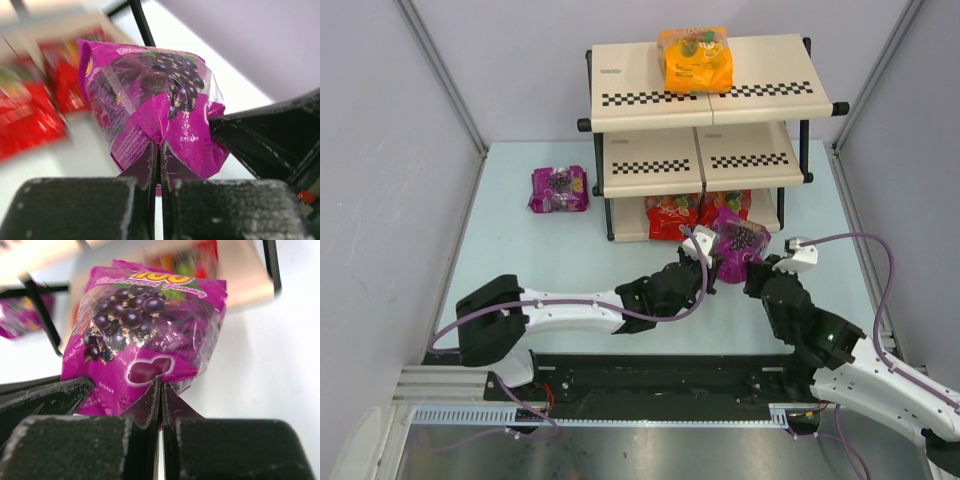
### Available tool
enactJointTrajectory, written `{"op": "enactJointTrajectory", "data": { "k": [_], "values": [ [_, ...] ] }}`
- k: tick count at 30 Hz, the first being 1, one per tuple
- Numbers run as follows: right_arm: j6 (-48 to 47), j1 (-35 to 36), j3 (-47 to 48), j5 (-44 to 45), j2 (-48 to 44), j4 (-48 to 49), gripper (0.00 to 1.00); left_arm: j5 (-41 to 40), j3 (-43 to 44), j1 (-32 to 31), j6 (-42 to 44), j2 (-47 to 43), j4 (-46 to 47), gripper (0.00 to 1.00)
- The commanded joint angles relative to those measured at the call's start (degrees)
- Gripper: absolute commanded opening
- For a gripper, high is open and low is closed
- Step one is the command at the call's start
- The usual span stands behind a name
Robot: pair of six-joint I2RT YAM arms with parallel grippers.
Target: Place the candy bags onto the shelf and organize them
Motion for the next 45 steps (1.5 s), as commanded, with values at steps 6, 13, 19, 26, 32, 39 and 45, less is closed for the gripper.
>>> {"op": "enactJointTrajectory", "data": {
  "k": [6,13,19,26,32,39,45],
  "values": [
    [-17.6,-7.5,11.4,-11.0,7.7,27.1,0.0,5.6,10.8,3.9,11.0,-6.0,3.7,0.0],
    [-18.3,-22.1,17.5,-27.5,15.6,32.3,0.0,8.7,15.9,8.3,13.7,-4.8,2.8,0.0],
    [-18.9,-29.8,20.7,-36.9,25.7,38.9,0.0,13.0,21.1,14.5,14.5,-1.0,3.2,0.0],
    [-18.0,-36.1,23.3,-41.3,33.6,45.8,0.0,17.6,28.1,19.1,14.7,7.8,3.7,0.0],
    [-16.7,-40.9,25.5,-44.9,39.9,49.7,0.0,19.2,34.1,20.9,14.6,13.1,3.9,0.0],
    [-15.4,-42.4,27.8,-47.0,44.6,52.1,0.19,20.4,37.6,23.0,13.1,16.5,2.3,0.08],
    [-16.1,-42.7,25.6,-44.0,38.1,47.8,0.55,18.6,23.2,23.0,10.8,6.5,7.3,0.74]
  ]
}}
